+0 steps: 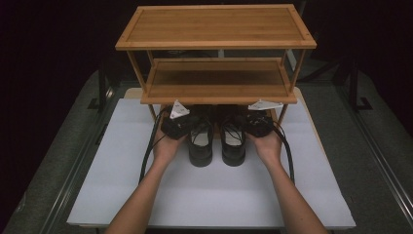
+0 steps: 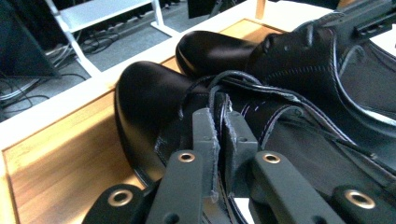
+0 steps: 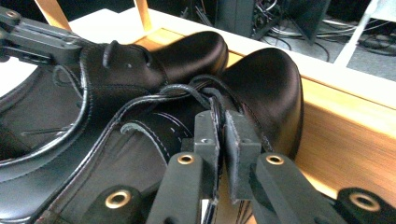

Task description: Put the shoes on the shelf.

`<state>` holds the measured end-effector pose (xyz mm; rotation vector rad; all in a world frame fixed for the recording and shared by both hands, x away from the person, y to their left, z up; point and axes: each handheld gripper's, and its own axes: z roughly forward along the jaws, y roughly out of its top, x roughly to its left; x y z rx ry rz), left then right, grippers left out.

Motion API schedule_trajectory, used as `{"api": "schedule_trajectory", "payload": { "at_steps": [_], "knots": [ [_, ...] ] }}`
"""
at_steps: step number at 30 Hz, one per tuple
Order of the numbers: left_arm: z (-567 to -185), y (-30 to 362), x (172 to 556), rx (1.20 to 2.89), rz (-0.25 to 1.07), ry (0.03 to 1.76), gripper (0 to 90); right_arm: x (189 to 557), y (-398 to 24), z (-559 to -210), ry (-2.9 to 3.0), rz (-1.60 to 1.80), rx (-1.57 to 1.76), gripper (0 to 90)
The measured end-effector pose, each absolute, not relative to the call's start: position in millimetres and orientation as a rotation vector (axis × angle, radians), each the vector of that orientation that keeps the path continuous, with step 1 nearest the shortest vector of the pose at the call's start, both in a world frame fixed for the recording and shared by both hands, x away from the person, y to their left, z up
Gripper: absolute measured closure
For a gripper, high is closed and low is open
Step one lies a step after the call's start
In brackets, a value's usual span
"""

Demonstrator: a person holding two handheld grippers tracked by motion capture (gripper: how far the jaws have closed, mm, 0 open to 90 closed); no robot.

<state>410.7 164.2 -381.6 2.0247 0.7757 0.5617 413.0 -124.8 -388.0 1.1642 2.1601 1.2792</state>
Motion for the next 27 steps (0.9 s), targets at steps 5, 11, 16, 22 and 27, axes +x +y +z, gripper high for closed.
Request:
{"api": "schedule_trajectory", "payload": {
  "at_steps": [5, 11, 16, 22, 27],
  "knots": [
    [-378.3, 168.3, 410.2, 2.037, 0.526, 0.779, 67.6, 412.2, -127.5, -383.5, 2.176, 1.285, 1.179, 66.9],
    [-367.2, 179.1, 397.5, 2.047, 0.439, 0.755, 41.7, 398.0, -136.5, -372.8, 2.214, 1.312, 1.154, 46.9],
    [-361.4, 188.9, 376.7, 2.049, 0.399, 0.702, 26.1, 375.0, -147.1, -366.0, 2.244, 1.351, 1.117, 34.5],
    [-370.5, 196.9, 355.4, 2.072, 0.363, 0.698, 16.3, 347.3, -152.7, -374.6, 2.315, 1.344, 1.071, 25.0],
    [-393.1, 201.6, 347.1, 2.103, 0.349, 0.721, 9.1, 336.3, -155.4, -392.7, 2.354, 1.293, 1.094, 16.2]
  ]
}}
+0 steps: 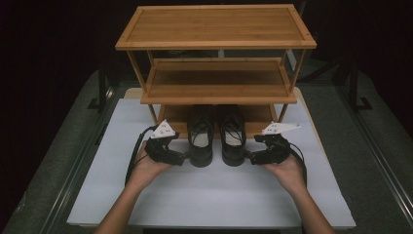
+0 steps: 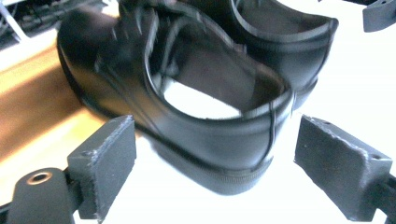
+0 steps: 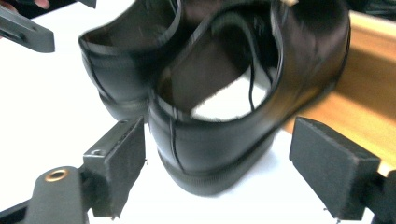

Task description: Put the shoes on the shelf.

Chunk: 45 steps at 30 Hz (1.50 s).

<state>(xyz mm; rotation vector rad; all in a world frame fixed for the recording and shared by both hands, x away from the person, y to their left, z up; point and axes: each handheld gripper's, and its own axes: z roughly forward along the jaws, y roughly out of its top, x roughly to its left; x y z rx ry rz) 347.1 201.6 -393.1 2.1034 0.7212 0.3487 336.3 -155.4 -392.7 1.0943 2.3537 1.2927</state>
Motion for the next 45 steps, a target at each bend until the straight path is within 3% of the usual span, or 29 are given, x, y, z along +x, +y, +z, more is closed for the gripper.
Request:
{"api": "schedule_trajectory", "payload": {
  "at_steps": [6, 22, 25, 45],
  "knots": [
    [-421.8, 197.7, 348.0, 2.174, 0.332, 0.737, 0.0, 337.5, -155.4, -421.5, 2.411, 1.276, 1.115, 10.1],
    [-453.5, 175.8, 359.4, 2.274, 0.304, 0.696, 0.0, 352.1, -136.8, -453.5, 2.485, 1.191, 1.102, 6.4],
    [-453.5, 173.0, 359.2, 2.261, 0.324, 0.689, 4.3, 352.9, -134.5, -455.2, 2.484, 1.203, 1.093, 9.2],
    [-453.0, 162.0, 359.0, 2.266, 0.365, 0.694, 6.7, 346.9, -116.8, -455.9, 2.444, 1.204, 1.076, 19.5]
  ]
}}
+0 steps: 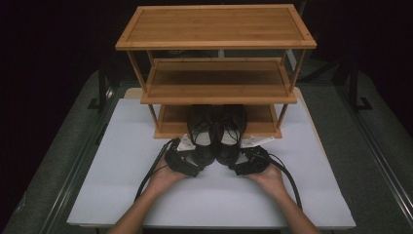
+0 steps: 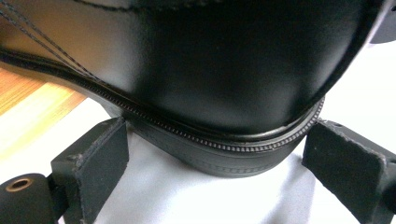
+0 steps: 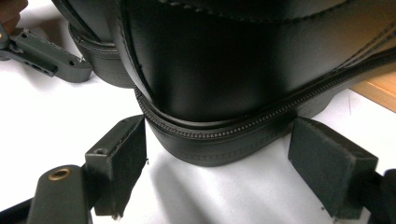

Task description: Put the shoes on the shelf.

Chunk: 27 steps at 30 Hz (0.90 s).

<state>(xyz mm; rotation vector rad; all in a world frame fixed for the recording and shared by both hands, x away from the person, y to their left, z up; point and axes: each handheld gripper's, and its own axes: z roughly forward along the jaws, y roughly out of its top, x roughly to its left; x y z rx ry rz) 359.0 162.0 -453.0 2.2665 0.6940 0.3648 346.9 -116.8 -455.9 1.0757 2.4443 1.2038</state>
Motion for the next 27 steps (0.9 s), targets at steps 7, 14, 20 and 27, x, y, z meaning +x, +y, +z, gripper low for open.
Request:
{"api": "schedule_trajectory", "payload": {
  "at_steps": [7, 14, 20, 27],
  "knots": [
    [-445.9, 160.8, 361.2, 2.267, 0.339, 0.719, 6.7, 348.1, -117.5, -450.0, 2.443, 1.217, 1.087, 20.0],
    [-434.0, 162.6, 366.2, 2.224, 0.307, 0.726, 6.6, 353.8, -122.1, -439.2, 2.447, 1.26, 1.1, 20.2],
    [-429.2, 162.3, 378.7, 2.204, 0.292, 0.735, 6.6, 365.3, -124.8, -432.6, 2.44, 1.289, 1.123, 20.2],
    [-427.5, 159.7, 396.5, 2.202, 0.301, 0.738, 6.6, 382.3, -126.9, -432.9, 2.425, 1.296, 1.138, 20.2]
  ]
}}
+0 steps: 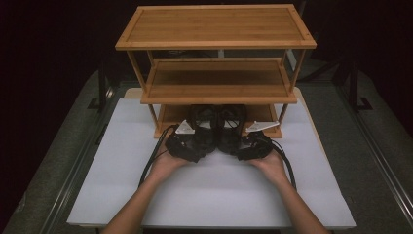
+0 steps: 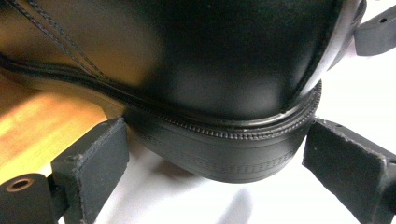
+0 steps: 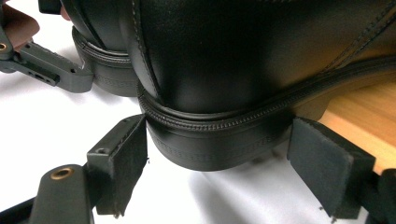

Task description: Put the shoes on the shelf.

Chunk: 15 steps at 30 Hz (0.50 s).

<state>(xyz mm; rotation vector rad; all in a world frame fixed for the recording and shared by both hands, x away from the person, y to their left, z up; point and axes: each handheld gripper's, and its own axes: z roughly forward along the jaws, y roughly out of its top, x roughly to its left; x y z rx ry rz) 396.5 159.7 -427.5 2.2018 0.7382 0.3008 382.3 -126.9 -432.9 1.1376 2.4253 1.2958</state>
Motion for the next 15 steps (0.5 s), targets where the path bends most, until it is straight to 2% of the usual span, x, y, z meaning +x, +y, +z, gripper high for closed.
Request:
{"api": "schedule_trajectory", "payload": {
  "at_steps": [15],
  "knots": [
    [-431.0, 153.4, 429.7, 2.181, 0.36, 0.768, 6.5, 413.6, -124.1, -433.6, 2.365, 1.26, 1.165, 21.5]
  ]
}}
